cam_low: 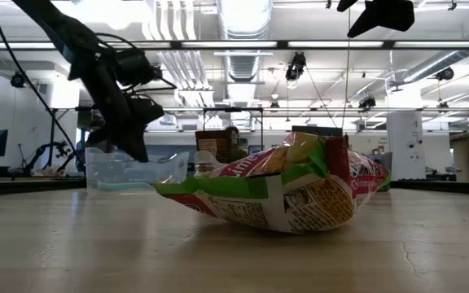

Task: Pick & Place Food Item
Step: Put the silver spoon into the transparent bin

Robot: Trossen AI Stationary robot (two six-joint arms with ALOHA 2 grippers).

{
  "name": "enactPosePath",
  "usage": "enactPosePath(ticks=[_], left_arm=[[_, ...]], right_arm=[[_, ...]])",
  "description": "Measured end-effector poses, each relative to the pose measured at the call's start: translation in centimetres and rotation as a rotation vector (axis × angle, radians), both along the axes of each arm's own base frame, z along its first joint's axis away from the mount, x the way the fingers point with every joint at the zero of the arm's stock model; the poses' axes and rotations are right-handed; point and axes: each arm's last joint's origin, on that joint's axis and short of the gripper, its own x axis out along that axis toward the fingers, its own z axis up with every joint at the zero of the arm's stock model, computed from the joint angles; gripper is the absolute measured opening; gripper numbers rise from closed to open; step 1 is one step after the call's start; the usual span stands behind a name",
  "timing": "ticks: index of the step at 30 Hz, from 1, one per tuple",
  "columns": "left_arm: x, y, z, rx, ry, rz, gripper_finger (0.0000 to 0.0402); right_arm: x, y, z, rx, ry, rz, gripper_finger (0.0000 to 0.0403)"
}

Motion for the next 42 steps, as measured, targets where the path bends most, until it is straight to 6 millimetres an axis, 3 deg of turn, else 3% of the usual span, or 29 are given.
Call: enactPosePath(ticks=[18,29,42], left_arm=[[-0.2,0.3,-2.7,-0.003,0.076,0.047,0.0000],[0.2,0.5,-2.8,-0.044,0.066,0.034,0.0003],[0.3,0.3,-2.8,-0.093,0.042,0.002,0.0085]], right_arm=[[0.0,0.0,0.0,0.008,-0.005,-0.007,0.0244],[0.0,0.0,0.0,0.010,-0.006,-0.007,0.0244],[0.0,0.0,0.0,0.009,-0.006,-0.006,0.0244]])
